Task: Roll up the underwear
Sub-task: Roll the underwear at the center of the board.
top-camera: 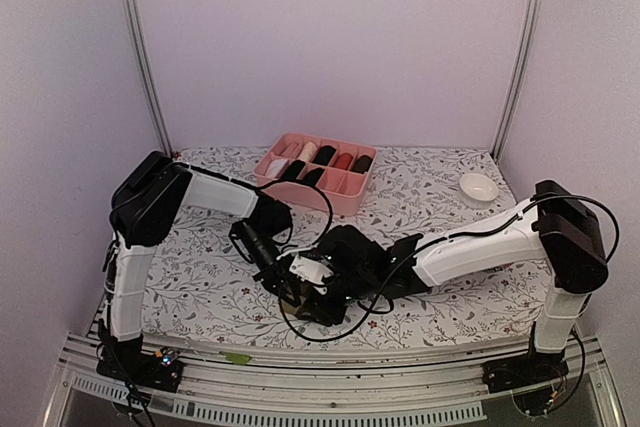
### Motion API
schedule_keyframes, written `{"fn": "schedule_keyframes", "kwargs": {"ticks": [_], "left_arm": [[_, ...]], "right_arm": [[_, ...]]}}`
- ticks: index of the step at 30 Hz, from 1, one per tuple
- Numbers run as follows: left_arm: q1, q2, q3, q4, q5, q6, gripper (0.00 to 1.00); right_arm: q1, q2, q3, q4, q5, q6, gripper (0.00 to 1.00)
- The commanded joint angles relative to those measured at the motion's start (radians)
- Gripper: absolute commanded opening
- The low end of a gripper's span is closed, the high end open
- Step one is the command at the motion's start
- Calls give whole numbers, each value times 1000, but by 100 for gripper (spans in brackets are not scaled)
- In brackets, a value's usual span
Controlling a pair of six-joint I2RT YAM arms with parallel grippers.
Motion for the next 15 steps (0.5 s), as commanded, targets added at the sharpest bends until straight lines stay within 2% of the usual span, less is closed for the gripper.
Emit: {"fn": "schedule_keyframes", "kwargs": {"ticks": [1,8,15], "left_arm": [[29,58,3,-33,-87,21,0],[35,72,9,-30,-91,22,0],[41,76,15,-31,-92,24,0]], "right_arm": [[17,83,66,-19,41,-127,52],[16,123,50,-18,101,-194,53],[16,166,45,-57,135,-230,49]]}}
